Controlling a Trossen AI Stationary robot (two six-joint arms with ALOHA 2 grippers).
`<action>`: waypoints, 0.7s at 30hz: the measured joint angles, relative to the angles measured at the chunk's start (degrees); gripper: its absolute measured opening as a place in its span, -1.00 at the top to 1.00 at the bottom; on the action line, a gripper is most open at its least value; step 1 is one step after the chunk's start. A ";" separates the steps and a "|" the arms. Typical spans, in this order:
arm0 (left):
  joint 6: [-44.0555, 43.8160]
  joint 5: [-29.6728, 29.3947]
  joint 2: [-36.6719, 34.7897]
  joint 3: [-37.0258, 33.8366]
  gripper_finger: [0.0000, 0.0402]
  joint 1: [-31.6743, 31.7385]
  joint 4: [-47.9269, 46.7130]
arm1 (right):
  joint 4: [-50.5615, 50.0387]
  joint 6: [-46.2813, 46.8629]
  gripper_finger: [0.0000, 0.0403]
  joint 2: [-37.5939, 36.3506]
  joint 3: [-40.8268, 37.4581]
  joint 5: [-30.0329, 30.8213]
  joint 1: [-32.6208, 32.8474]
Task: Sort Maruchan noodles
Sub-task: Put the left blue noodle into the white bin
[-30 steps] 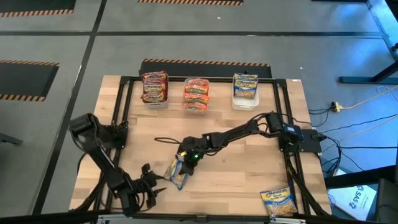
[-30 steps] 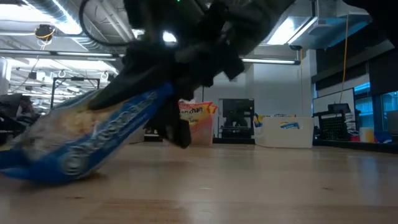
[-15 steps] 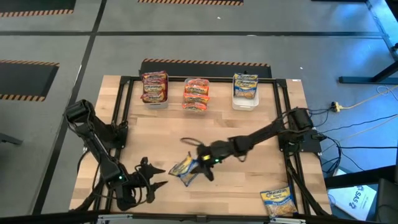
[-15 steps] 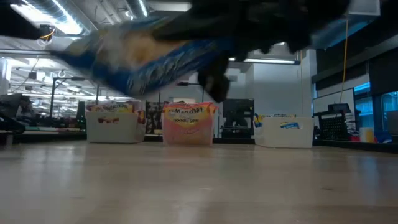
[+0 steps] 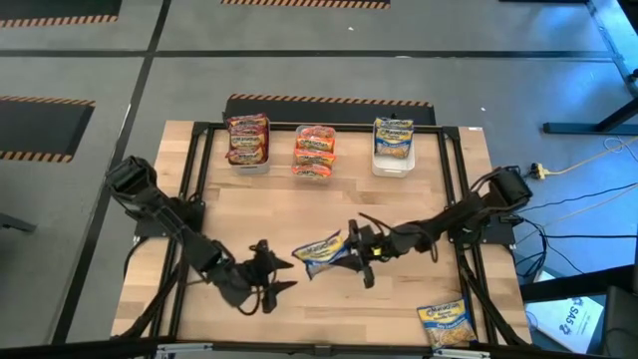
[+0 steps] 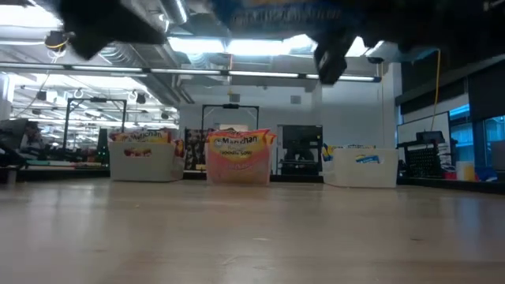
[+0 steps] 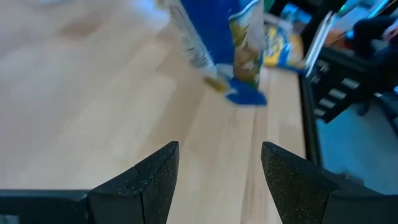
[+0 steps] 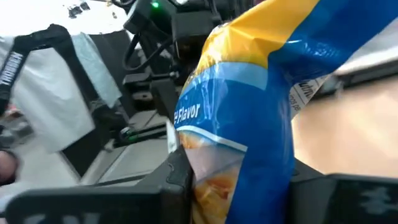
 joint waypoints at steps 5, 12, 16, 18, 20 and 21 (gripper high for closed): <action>9.25 2.14 0.00 0.00 -0.11 4.31 11.03 | -0.18 -8.77 0.54 -4.14 0.13 6.30 2.08; 16.67 5.18 0.00 0.02 -0.11 7.43 23.50 | 0.06 -13.20 0.54 -6.10 0.13 8.56 2.89; 17.79 1.36 0.00 0.02 -0.11 8.21 23.63 | 0.71 -13.52 0.54 -6.10 0.40 9.10 3.22; 17.99 0.51 0.00 0.02 -0.11 8.69 23.65 | 0.12 -13.62 0.54 -6.10 1.01 9.55 3.21; 19.28 0.30 0.00 0.00 -0.11 9.12 23.97 | -0.71 -13.98 0.54 -6.18 1.82 9.68 3.15; 19.71 -0.05 0.00 0.00 -0.11 9.17 24.19 | -0.89 -14.30 0.54 -6.26 2.08 9.57 3.11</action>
